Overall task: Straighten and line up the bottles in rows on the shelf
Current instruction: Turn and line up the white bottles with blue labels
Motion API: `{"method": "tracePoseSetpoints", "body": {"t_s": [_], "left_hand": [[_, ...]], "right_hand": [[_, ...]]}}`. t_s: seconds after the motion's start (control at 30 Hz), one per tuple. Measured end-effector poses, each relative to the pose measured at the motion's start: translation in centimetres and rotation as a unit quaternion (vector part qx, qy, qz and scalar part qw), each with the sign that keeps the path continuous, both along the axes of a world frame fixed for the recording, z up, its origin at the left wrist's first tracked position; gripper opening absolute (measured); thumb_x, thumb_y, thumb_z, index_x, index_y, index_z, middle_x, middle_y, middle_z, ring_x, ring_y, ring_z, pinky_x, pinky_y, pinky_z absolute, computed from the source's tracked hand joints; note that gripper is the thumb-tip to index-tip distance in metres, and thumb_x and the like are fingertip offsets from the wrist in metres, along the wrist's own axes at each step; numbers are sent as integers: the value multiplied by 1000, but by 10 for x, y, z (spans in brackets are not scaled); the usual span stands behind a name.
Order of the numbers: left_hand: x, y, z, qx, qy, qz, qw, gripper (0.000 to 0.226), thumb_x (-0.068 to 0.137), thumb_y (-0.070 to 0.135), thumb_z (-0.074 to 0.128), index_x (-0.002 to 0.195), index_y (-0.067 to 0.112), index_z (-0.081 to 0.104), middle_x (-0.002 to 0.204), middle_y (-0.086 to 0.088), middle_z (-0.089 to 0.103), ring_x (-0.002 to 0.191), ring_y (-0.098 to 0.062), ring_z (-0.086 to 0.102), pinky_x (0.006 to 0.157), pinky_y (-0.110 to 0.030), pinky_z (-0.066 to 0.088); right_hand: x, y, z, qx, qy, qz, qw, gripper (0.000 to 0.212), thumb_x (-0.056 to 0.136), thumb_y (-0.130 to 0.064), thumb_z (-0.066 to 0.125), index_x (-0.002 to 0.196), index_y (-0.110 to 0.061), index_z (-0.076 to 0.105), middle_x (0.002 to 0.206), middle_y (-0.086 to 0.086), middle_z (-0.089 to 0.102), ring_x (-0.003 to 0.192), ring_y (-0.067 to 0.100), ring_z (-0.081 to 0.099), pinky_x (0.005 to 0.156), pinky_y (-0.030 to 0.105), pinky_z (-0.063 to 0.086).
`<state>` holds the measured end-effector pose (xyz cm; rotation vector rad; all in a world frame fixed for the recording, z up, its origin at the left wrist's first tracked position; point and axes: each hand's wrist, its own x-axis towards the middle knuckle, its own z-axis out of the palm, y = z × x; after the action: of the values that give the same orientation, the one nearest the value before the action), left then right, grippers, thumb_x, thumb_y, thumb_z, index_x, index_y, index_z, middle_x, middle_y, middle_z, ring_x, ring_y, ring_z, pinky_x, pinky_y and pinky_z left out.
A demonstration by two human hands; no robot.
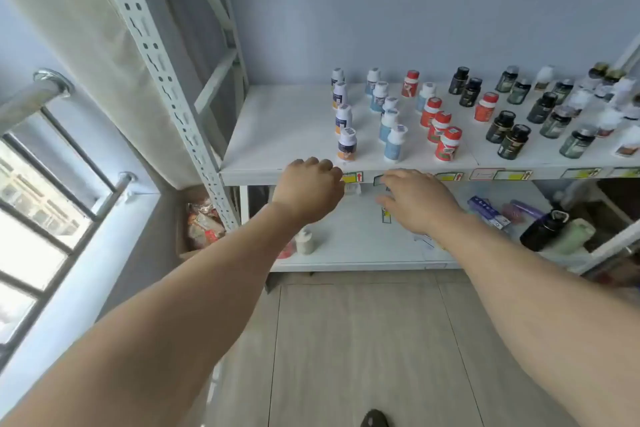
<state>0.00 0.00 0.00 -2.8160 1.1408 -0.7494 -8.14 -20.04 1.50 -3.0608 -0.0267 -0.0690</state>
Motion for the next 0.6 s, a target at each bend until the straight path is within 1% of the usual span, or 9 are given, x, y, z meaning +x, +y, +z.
{"method": "tracePoseSetpoints", "body": {"t_s": [0.07, 0.13, 0.2, 0.27, 0.3, 0.4, 0.5, 0.53, 0.6], "left_hand": [[16, -7, -14, -22, 13, 2, 1000, 22, 75, 26, 70, 60, 14, 60, 58, -1, 56, 51, -27, 54, 50, -24, 30], [34, -12, -31, -34, 45, 13, 998, 22, 83, 33, 62, 73, 13, 66, 69, -3, 62, 64, -29, 60, 54, -27, 35], [57, -19, -50, -65, 60, 23, 996, 34, 89, 40, 50, 91, 13, 70, 86, -3, 68, 81, -29, 64, 64, -32, 45], [77, -26, -68, -100, 77, 32, 992, 47, 89, 46, 40, 100, 12, 70, 97, -3, 70, 91, -29, 64, 73, -35, 49], [88, -30, -80, -110, 84, 31, 990, 50, 88, 48, 39, 103, 11, 69, 100, -4, 69, 93, -29, 63, 76, -36, 50], [120, -38, -111, -126, 97, 24, 987, 50, 89, 48, 47, 111, 8, 67, 109, -6, 68, 104, -29, 61, 86, -39, 49], [151, -48, -145, -137, 123, 31, 983, 51, 89, 47, 60, 121, 7, 63, 124, -9, 63, 120, -30, 54, 100, -40, 41], [160, -52, -156, -143, 131, 34, 980, 53, 89, 48, 62, 122, 7, 63, 127, -9, 62, 123, -30, 52, 102, -40, 39], [172, -57, -175, -155, 125, 30, 980, 52, 88, 48, 63, 120, 7, 64, 127, -9, 61, 122, -30, 53, 101, -40, 40]], "right_hand": [[20, -8, -11, 4, 16, -4, 1000, 41, 100, -42, 47, 129, -14, 56, 136, 3, 53, 125, 27, 48, 98, 36, 39], [42, -16, -26, 20, 29, 5, 999, 47, 100, -43, 48, 137, -15, 51, 144, 2, 48, 129, 27, 46, 102, 36, 38], [68, -25, -41, 35, 27, 11, 999, 48, 99, -42, 49, 140, -15, 49, 147, 1, 46, 130, 26, 45, 103, 36, 38], [93, -36, -57, 46, 10, 13, 999, 48, 98, -42, 52, 138, -15, 51, 146, 1, 49, 129, 26, 47, 102, 37, 39], [106, -42, -66, 55, 4, 11, 998, 48, 98, -42, 54, 137, -14, 52, 145, 1, 50, 128, 26, 48, 101, 37, 40], [143, -53, -94, 79, -5, 11, 997, 50, 96, -41, 58, 137, -12, 54, 144, 2, 52, 128, 26, 48, 102, 37, 39], [177, -63, -128, 89, -20, 15, 996, 54, 95, -41, 60, 138, -10, 54, 145, 4, 52, 130, 26, 47, 106, 36, 36], [186, -66, -139, 95, -30, 12, 995, 53, 95, -41, 61, 137, -9, 55, 144, 5, 52, 130, 27, 47, 106, 36, 35], [197, -71, -159, 111, -62, 7, 992, 50, 92, -38, 66, 132, -7, 60, 140, 7, 56, 126, 31, 49, 105, 36, 34]]}}
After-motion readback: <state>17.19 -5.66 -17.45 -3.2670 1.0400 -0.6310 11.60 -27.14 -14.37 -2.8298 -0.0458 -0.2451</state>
